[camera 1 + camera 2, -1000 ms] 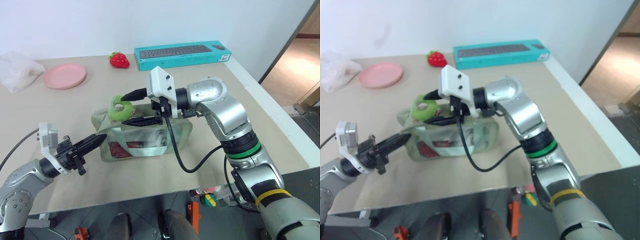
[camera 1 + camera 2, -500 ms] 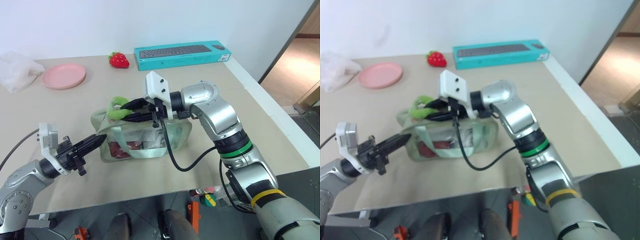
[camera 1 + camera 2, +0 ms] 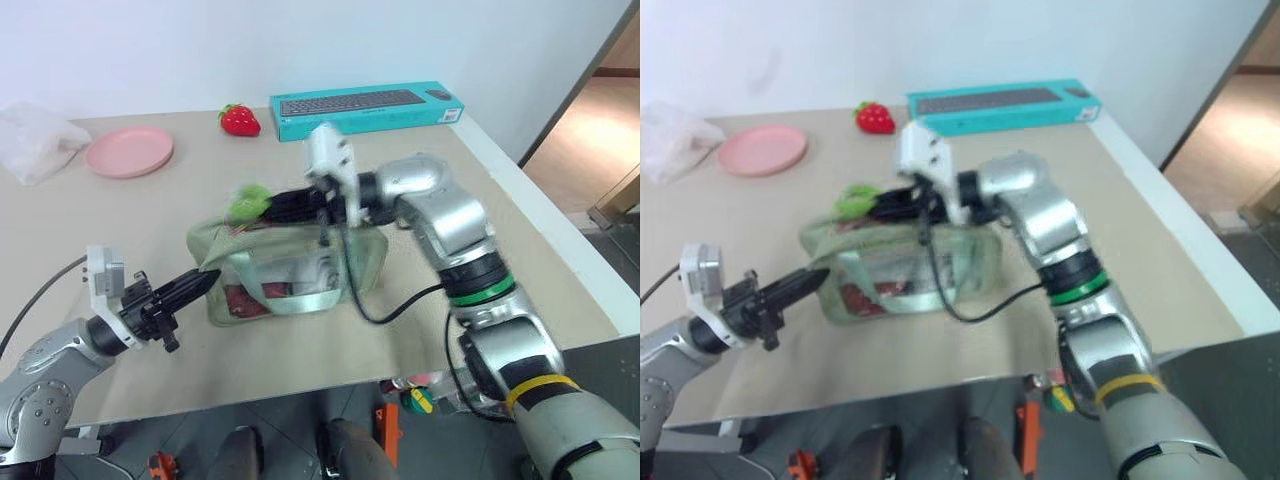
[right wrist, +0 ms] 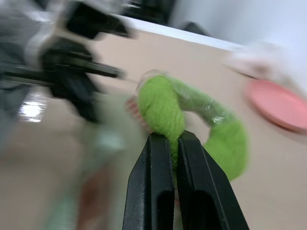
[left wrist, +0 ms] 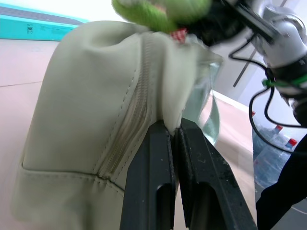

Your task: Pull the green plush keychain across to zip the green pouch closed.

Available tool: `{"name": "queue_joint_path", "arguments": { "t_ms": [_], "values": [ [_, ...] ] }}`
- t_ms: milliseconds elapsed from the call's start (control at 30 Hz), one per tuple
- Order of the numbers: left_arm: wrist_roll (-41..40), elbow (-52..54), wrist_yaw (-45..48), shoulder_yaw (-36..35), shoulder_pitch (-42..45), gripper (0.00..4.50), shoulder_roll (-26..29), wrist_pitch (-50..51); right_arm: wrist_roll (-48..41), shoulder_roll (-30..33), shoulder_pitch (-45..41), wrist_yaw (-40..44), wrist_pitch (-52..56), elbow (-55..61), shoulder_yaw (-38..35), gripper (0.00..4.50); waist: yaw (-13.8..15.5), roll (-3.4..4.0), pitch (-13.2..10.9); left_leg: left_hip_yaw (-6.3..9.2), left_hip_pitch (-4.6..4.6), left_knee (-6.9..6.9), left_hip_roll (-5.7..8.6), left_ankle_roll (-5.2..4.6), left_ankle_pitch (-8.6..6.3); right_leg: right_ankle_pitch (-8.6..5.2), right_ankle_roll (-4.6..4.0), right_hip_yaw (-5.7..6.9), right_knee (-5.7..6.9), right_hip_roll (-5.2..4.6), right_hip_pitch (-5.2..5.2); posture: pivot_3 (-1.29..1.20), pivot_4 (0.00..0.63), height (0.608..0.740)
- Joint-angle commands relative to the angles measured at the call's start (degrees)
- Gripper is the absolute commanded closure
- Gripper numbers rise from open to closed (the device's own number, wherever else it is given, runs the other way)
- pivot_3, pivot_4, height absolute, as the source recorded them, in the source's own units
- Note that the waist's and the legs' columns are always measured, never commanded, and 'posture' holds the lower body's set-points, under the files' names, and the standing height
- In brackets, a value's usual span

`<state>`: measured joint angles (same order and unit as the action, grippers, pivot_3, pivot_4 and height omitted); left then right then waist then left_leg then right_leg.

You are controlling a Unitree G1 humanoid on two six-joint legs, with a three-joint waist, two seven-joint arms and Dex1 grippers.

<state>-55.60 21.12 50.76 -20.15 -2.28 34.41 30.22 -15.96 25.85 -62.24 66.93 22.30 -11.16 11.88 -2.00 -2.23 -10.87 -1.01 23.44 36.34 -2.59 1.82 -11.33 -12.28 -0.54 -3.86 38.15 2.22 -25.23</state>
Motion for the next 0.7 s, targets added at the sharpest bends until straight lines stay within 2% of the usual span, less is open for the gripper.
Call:
{"name": "queue_joint_path", "arguments": {
  "t_ms": [33,167,367,500,600,700],
  "values": [
    [0.10,1.01,0.57,0.36,-0.73,4.50,0.04,0.13,-3.26,5.15,-1.55,0.65,2.24,0.95,-7.27,4.48,-0.04,0.00,0.00,-0.09,-0.02,-0.02,0.02,-0.02,-0.01,-0.03,0.02,-0.04,-0.01,-0.05,-0.01,0.00,0.150,0.740],
    [0.15,0.23,1.13,0.61,-0.48,4.50,0.20,0.26,-5.34,9.60,1.71,1.31,5.38,5.04,-9.62,4.48,-0.41,0.00,0.00,-0.25,-0.05,-0.03,-0.03,-0.25,-0.16,-0.04,0.03,-0.13,-0.01,0.01,-0.03,0.00,0.150,0.740],
    [0.41,-1.03,1.77,1.01,1.38,4.50,0.52,0.68,-2.64,17.13,7.57,1.63,5.57,6.59,-9.72,4.48,-0.32,0.00,0.00,-0.24,-0.06,-0.01,-0.05,-0.26,-0.16,-0.05,0.00,-0.14,0.00,0.07,-0.03,0.00,0.150,0.740],
    [0.78,-1.48,2.42,1.50,1.73,4.50,0.55,0.88,5.90,27.42,10.54,-2.08,-1.06,-4.18,-10.80,4.48,-0.01,0.00,0.00,-0.39,-0.04,0.02,0.09,-0.26,-0.16,-0.11,0.12,-0.20,-0.05,-0.13,-0.01,0.00,0.150,0.740],
    [0.98,-1.85,2.67,1.84,1.93,4.50,0.56,0.80,7.75,29.15,10.82,-3.67,-2.92,-8.76,-9.99,4.48,-0.57,-0.01,-0.01,-0.64,-0.08,0.02,0.25,-0.31,-0.19,-0.15,0.20,-0.28,-0.05,-0.38,-0.02,0.00,0.150,0.740],
    [1.07,-2.52,2.81,2.29,2.50,4.50,0.75,0.64,9.59,27.67,14.37,-4.72,-2.23,-10.39,-7.10,4.48,-0.96,-0.02,0.00,-0.69,-0.10,0.01,0.21,-0.33,-0.20,-0.07,0.33,-0.37,-0.05,-0.33,-0.04,0.00,0.150,0.740]
  ]
}}
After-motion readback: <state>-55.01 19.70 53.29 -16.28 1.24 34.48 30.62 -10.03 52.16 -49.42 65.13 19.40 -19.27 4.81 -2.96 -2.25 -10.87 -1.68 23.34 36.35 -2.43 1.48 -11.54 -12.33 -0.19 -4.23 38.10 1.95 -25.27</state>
